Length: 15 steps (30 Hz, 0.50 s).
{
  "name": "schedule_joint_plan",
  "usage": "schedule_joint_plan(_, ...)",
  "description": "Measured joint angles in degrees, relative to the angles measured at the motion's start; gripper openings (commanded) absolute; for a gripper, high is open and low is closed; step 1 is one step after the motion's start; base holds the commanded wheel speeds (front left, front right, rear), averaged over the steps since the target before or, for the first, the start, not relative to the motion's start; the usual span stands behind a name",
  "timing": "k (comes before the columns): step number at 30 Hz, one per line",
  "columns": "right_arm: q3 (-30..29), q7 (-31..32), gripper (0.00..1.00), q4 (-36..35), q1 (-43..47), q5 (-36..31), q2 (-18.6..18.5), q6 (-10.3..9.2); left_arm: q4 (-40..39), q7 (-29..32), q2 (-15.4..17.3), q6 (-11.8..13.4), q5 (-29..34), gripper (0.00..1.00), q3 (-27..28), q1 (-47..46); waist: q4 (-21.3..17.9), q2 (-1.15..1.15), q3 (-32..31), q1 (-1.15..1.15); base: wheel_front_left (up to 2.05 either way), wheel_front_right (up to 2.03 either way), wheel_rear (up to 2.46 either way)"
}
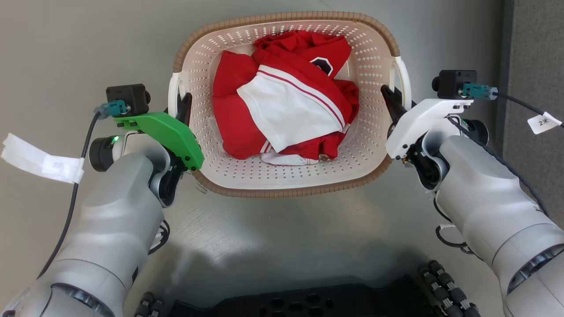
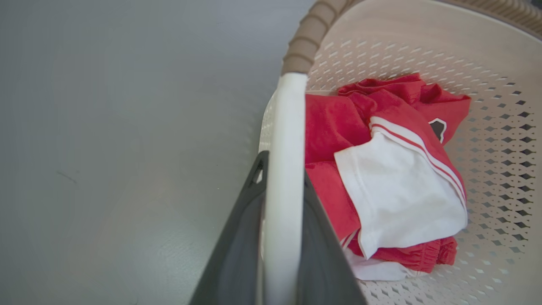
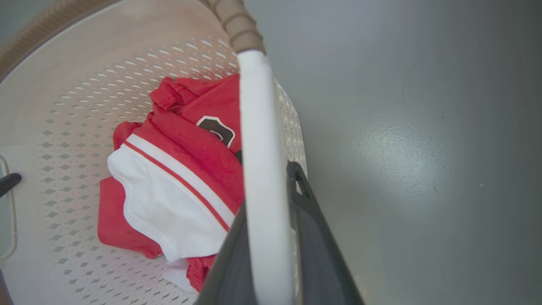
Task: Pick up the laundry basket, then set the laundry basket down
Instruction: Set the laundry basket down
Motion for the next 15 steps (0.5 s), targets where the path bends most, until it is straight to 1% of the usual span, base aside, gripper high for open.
schedule_joint_plan(10, 0.31, -0.55, 0.00, 0.58, -0.52, -0.27, -0.01, 0.01, 0.23, -0.45, -0.23, 0.00, 0.00, 0.00, -0.02, -0.40, 0.21, 0.00, 0.52, 0.00, 0.00, 0.00, 0.00)
schedule_joint_plan(11, 0.31, -0.56, 0.09, 0.77, -0.55, -0.29, -0.01, 0.01, 0.26, -0.49, -0.29, 0.00, 0.00, 0.00, -0.01, -0.41, 0.22, 0.00, 0.53, 0.00, 0.00, 0.00, 0.00)
schedule_joint_plan(12, 0.18, -0.60, 1.00, 1.14, -0.60, -0.29, -0.02, 0.08, 0.65, -0.49, -0.48, 0.00, -0.01, 0.92, 0.03, -0.42, 0.23, 0.00, 0.54, 0.00, 0.00, 0.00, 0.00)
schedule_joint_plan(13, 0.08, -0.77, 1.00, 1.34, -0.66, -0.29, -0.08, 0.10, 0.69, -0.51, -0.47, -0.01, -0.12, 1.00, 0.15, -0.42, 0.23, 0.00, 0.54, 0.00, 0.00, 0.00, 0.00)
schedule_joint_plan(15, -0.15, -1.02, 1.00, 1.90, -0.86, -0.29, -0.29, 0.10, 0.68, -0.92, -0.43, -0.01, -0.18, 1.00, 0.19, -0.44, 0.24, 0.00, 0.54, 0.00, 0.00, 0.00, 0.00)
